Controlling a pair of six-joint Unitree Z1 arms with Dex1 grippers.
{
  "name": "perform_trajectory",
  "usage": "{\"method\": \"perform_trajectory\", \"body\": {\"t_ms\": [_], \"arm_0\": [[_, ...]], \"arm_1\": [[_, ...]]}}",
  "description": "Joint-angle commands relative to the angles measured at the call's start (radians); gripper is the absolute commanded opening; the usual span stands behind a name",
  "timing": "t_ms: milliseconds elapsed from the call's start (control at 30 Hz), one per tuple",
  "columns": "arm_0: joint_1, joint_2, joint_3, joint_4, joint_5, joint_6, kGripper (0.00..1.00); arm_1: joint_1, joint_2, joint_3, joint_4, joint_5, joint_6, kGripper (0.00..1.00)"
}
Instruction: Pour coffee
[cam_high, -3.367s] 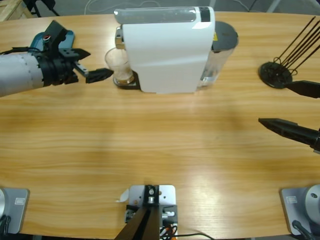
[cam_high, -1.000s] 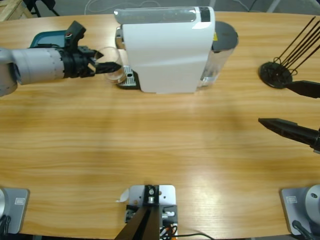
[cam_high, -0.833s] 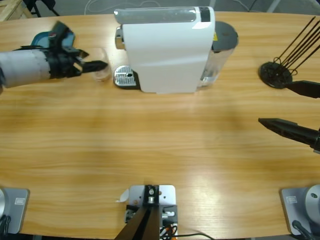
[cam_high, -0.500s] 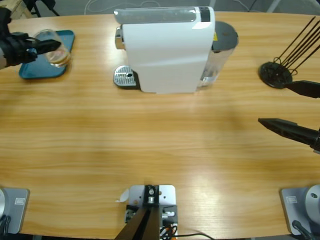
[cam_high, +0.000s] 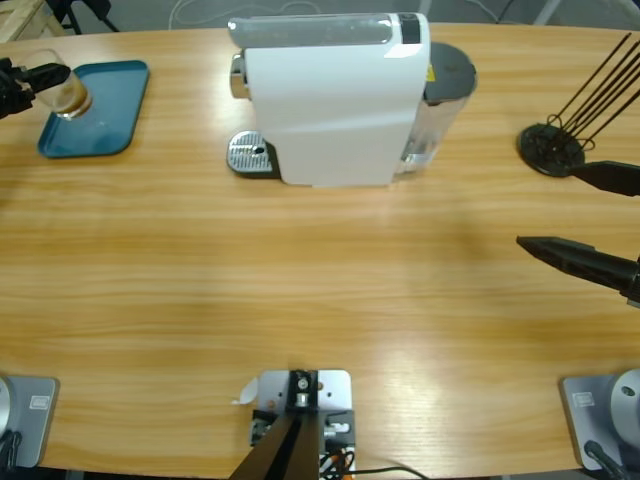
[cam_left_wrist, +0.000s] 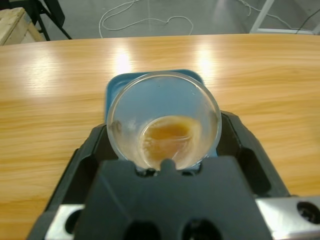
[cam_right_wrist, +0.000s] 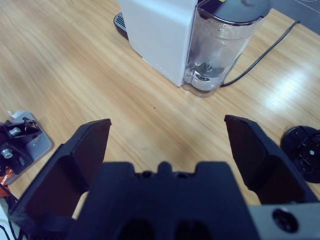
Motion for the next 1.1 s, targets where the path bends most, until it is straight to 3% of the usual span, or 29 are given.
{"method": "perform_trajectory", "body": {"t_ms": [33, 300, 400, 433, 700, 833, 1000, 1100], "arm_0": [[0.02, 0.136, 0.003, -0.077, 0.01, -0.015, 0.485], [0.02, 0.197, -0.014, -0.077, -0.022, -0.019, 0.525], [0.02, 0.199, -0.011, -0.077, -0.024, -0.019, 0.944], [0.02, 0.197, -0.011, -0.077, -0.024, -0.019, 0.987], [0.008, 0.087, 0.044, -0.074, -0.021, -0.037, 1.0], [0.008, -0.045, 0.074, -0.04, -0.016, -0.038, 1.0], [0.002, -0.283, 0.074, 0.127, -0.012, -0.038, 1.0], [-0.069, -0.456, 0.061, 0.285, -0.012, -0.037, 1.0]], "arm_1": [[0.001, -0.016, 0.017, 0.008, 0.004, 0.007, 0.996], [0.001, -0.015, 0.017, 0.005, 0.006, 0.01, 0.996], [0.001, -0.016, 0.018, 0.005, 0.006, 0.011, 0.999], [0.001, -0.016, 0.018, 0.005, 0.006, 0.012, 1.0], [0.001, -0.014, 0.019, 0.004, 0.008, 0.015, 1.0], [0.001, -0.019, 0.02, 0.004, 0.01, 0.016, 1.0], [0.001, -0.022, 0.02, 0.005, 0.01, 0.018, 1.0], [0.001, -0.023, 0.02, 0.005, 0.01, 0.018, 1.0]]}}
